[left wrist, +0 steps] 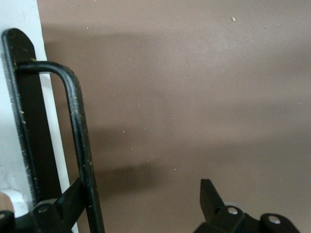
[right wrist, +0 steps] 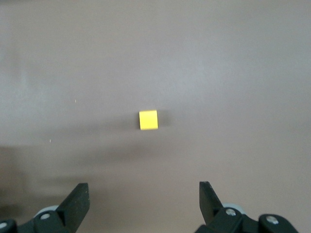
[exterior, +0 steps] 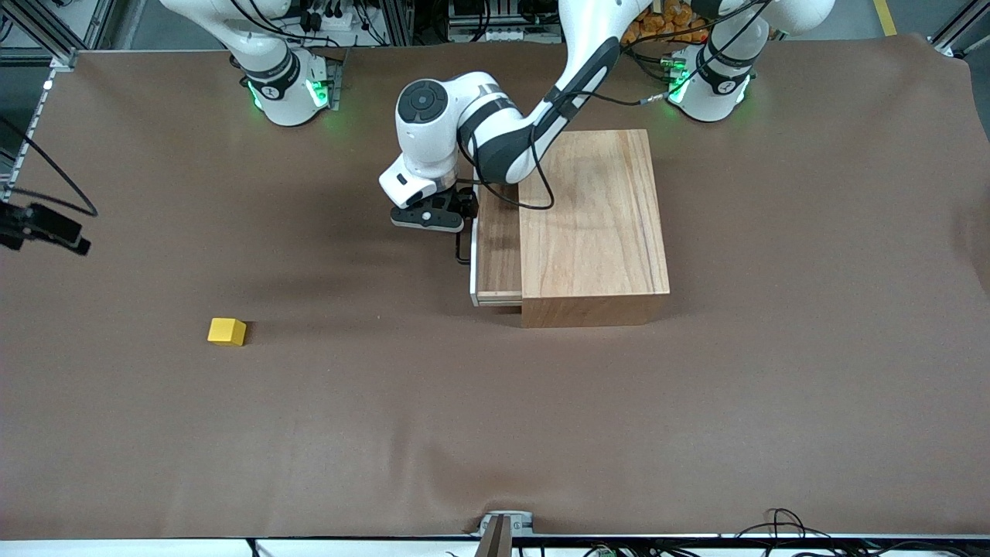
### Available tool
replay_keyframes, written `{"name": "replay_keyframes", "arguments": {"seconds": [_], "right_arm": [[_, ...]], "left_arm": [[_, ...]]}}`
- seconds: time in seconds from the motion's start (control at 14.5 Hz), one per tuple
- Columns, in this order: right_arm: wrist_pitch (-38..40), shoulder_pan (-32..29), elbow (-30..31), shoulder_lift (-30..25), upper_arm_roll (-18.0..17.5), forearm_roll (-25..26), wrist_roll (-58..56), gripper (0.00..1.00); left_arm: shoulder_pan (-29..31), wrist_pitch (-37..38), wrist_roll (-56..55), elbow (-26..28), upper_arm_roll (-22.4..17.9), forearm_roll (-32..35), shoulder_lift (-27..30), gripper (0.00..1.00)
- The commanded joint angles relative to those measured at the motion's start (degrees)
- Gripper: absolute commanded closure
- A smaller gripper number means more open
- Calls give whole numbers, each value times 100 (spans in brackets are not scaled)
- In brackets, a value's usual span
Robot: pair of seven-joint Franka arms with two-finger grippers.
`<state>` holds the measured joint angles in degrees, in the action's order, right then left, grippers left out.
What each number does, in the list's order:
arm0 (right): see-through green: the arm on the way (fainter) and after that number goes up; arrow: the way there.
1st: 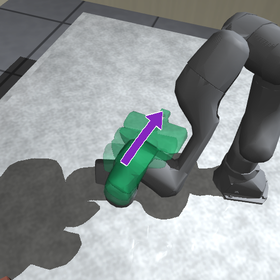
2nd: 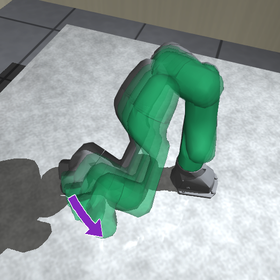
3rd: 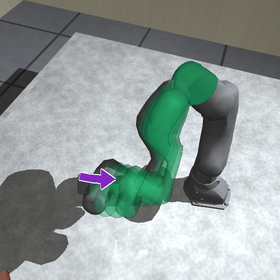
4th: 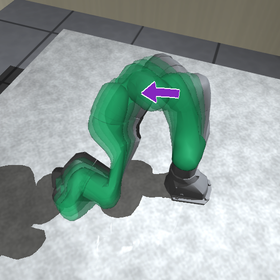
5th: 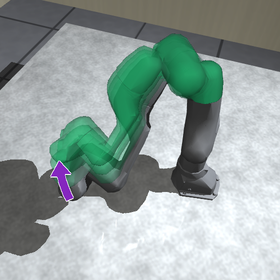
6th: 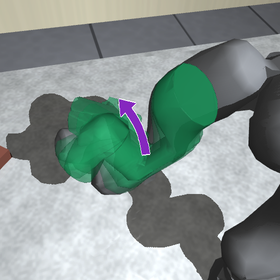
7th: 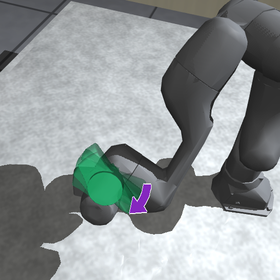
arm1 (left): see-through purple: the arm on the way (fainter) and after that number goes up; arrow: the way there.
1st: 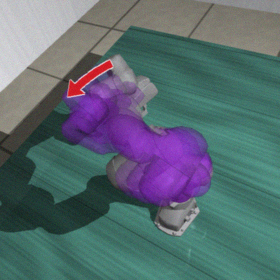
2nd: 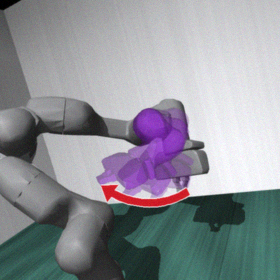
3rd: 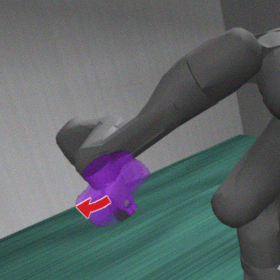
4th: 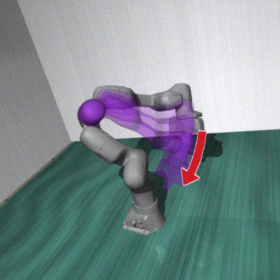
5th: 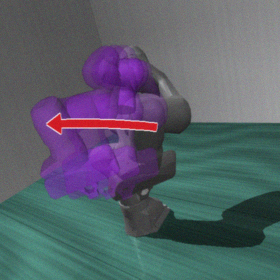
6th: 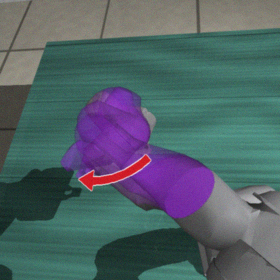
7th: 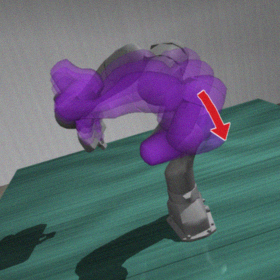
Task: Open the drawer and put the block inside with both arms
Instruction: 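Pull the drawer out of the wooden box with the left gripper, then reach the right gripper to the yellow cube while the left gripper holds the handle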
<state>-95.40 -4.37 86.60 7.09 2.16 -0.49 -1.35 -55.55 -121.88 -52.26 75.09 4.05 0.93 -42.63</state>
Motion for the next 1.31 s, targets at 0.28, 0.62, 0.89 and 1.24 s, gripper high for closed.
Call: {"name": "replay_keyframes", "arguments": {"seconds": [0.28,0.62,0.89,1.24], "right_arm": [[-786,-46,-134,1118,-67,-573,-32,0],[-472,7,-81,1337,-49,-584,-50,0],[-445,68,-64,1689,-58,-200,-50,0],[-339,-184,-99,2146,-67,-2,-425,0]], "left_arm": [[-219,-599,-127,-249,78,-111,-246,0],[-342,-802,-162,-328,113,-128,-290,0],[-386,-811,-189,-468,113,-286,-299,0],[-492,-1074,-268,-530,113,-348,-386,0]]}}
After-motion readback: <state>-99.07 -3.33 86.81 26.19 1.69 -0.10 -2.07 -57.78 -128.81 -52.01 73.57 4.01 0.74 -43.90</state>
